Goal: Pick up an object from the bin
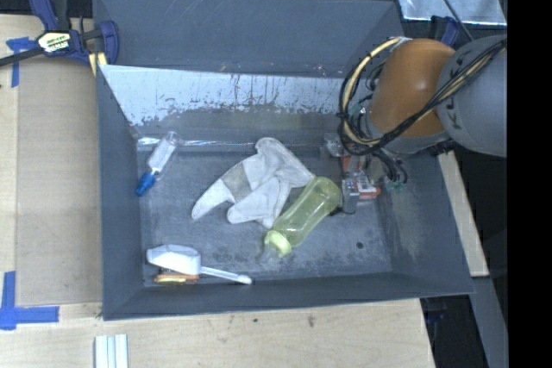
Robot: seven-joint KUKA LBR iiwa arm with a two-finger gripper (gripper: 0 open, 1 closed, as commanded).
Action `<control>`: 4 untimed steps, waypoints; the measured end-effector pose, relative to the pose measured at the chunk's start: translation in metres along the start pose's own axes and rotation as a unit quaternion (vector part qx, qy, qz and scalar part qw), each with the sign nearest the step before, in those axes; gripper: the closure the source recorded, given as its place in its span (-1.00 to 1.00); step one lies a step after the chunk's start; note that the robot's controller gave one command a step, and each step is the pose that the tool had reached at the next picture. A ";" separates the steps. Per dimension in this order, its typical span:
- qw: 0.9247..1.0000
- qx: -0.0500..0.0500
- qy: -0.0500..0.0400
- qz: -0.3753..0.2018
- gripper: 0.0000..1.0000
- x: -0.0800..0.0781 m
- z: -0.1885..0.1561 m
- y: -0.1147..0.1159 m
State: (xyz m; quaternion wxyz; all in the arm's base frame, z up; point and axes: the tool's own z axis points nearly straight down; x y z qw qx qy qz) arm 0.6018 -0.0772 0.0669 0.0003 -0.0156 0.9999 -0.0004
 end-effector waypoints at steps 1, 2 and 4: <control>0.996 0.000 -0.002 -0.094 -1.00 -0.006 -0.021 0.019; 0.994 0.000 -0.002 -0.110 1.00 0.012 -0.004 0.062; 0.993 0.000 -0.002 -0.118 1.00 0.035 -0.139 0.058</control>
Offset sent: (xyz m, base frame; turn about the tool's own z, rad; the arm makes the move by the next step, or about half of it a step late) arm -0.0151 0.0620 0.0031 -0.2198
